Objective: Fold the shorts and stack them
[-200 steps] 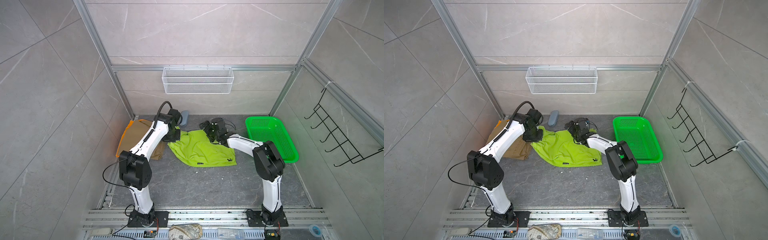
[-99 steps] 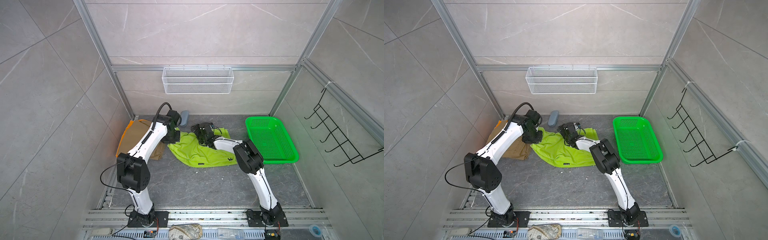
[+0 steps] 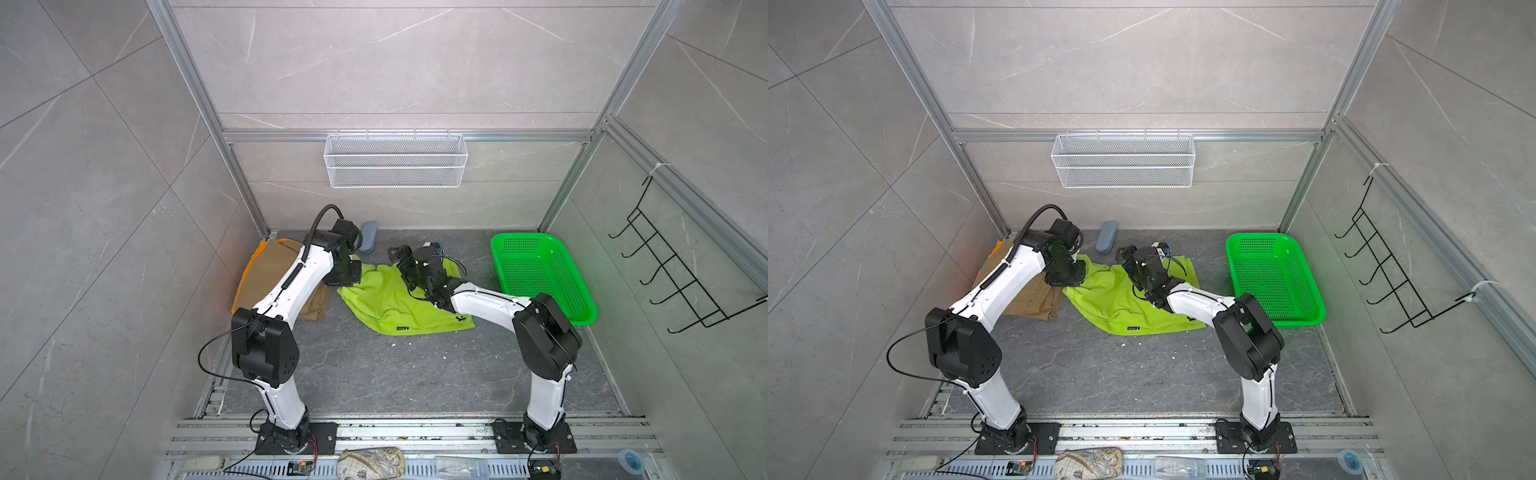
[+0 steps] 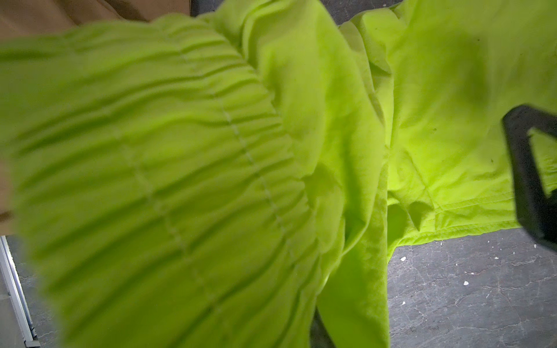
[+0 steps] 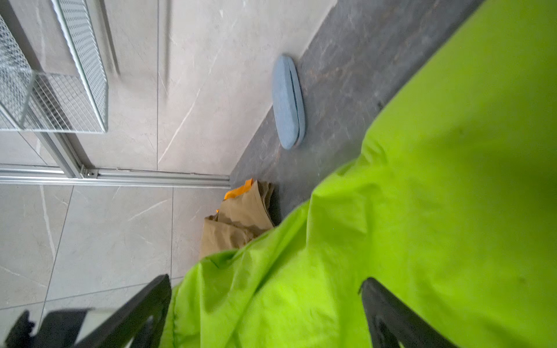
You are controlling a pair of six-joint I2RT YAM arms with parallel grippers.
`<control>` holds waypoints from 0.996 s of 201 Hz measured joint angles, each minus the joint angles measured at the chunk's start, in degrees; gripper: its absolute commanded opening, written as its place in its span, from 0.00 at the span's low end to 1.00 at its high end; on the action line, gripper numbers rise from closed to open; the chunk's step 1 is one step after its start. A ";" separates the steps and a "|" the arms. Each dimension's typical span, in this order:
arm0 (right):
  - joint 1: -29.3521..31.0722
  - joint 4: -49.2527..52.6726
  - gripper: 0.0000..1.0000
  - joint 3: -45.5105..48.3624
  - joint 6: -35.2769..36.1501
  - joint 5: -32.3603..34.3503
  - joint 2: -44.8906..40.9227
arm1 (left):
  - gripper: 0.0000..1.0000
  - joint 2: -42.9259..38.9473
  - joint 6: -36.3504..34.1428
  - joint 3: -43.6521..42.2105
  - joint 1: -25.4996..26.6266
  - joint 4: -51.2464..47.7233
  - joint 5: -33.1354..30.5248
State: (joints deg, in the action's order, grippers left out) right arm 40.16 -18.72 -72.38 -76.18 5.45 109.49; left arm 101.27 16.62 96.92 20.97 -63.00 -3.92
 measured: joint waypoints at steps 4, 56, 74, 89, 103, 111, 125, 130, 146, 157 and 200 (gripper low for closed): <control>0.42 -0.35 1.00 0.72 -0.39 0.13 0.00 | 0.00 0.00 0.00 0.00 0.00 0.04 0.02; 6.67 -2.67 1.00 7.80 -5.16 1.20 4.50 | 0.00 -0.02 0.00 -0.09 0.00 0.24 0.00; 7.15 -4.52 0.99 10.16 -6.21 1.44 5.53 | 0.00 -0.20 0.00 -0.44 0.00 0.42 -0.02; 7.13 -6.60 1.00 11.19 -6.62 1.68 5.53 | 0.00 -0.22 -0.02 -0.68 0.00 0.44 -0.17; 7.13 -9.05 0.99 12.57 -6.78 1.88 5.49 | 0.00 -0.22 -0.02 -0.74 0.00 0.48 -0.26; 7.15 -9.94 1.00 13.14 -6.75 2.05 5.33 | 0.00 -0.22 -0.02 -0.74 0.00 0.48 -0.26; 7.13 -9.77 0.99 13.73 -6.45 2.32 4.57 | 0.00 -0.22 -0.02 -0.74 0.00 0.46 -0.28; 7.06 -9.29 1.00 14.01 -6.29 2.38 4.11 | 0.00 -0.22 -0.02 -0.72 0.00 0.46 -0.33; 6.43 -6.43 0.99 15.13 -4.74 2.51 0.90 | 0.00 -0.22 -0.33 -0.52 0.00 0.17 -0.61; 5.33 -3.48 0.99 15.28 -3.39 2.45 -2.25 | 0.00 -0.22 -0.66 -0.20 0.00 -0.13 -1.16; -4.02 17.16 1.00 5.01 6.67 0.81 -10.88 | 0.00 0.22 -3.78 4.39 -0.02 -4.07 -6.64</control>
State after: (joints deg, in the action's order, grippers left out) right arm 36.14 -1.56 -67.37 -69.52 6.26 98.61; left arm 101.49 12.84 101.32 20.95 -67.07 -10.57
